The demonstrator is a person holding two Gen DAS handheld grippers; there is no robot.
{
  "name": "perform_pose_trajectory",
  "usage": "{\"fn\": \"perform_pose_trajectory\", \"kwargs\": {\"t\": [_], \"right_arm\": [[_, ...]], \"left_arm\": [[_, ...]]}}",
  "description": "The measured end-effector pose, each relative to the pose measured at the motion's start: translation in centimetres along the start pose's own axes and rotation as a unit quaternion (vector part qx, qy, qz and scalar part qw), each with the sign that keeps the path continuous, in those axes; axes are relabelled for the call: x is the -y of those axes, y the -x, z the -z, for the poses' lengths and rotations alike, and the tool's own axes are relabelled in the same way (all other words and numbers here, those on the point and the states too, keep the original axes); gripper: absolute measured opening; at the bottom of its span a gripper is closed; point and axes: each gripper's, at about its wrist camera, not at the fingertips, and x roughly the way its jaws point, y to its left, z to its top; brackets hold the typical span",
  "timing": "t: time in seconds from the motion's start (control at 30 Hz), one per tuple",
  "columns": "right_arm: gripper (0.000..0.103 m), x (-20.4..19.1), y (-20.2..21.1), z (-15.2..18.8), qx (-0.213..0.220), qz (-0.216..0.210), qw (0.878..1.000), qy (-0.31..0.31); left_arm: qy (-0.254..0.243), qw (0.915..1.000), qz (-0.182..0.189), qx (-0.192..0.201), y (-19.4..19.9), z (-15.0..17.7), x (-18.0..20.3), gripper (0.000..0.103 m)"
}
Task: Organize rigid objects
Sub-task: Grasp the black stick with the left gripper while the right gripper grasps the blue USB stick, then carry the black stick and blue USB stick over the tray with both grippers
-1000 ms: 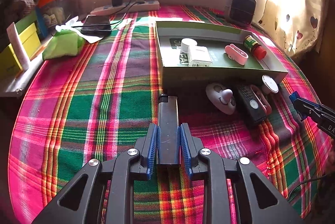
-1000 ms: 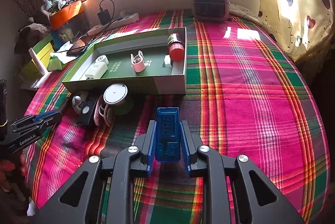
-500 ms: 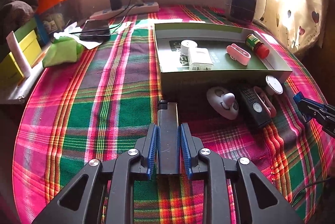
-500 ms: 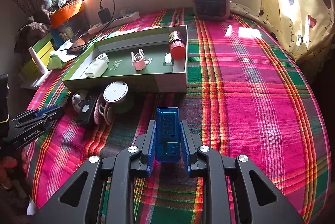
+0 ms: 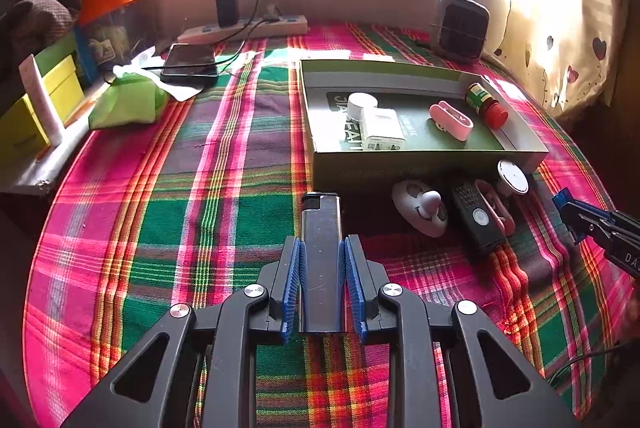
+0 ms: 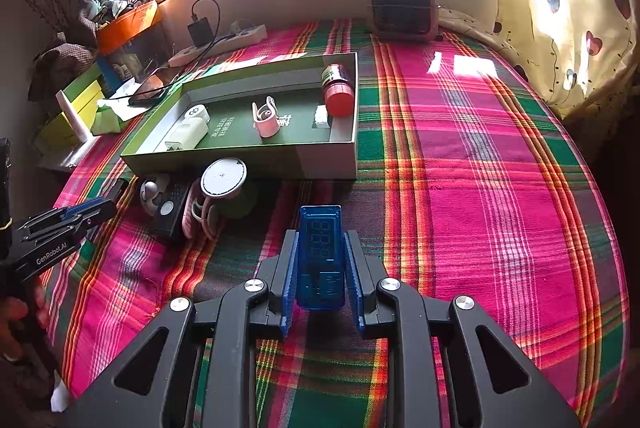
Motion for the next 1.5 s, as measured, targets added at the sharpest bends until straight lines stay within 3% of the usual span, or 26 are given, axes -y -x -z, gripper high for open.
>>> {"fn": "perform_pose_trajectory", "kwargs": {"t": [0.7, 1.5], "right_arm": [[0.023, -0.3, 1.5, -3.2, 0.034, 0.002, 0.999, 0.015], [0.023, -1.1, -2.2, -9.1, 0.03, -0.012, 0.999, 0.034]], "left_arm": [[-0.01, 0.9985, 0.019, 0.05, 2.6, -3.5, 0.5, 0.022], [-0.034, 0.9951, 0.069, 0.062, -1.3, -11.0, 2.6, 0.022]]}}
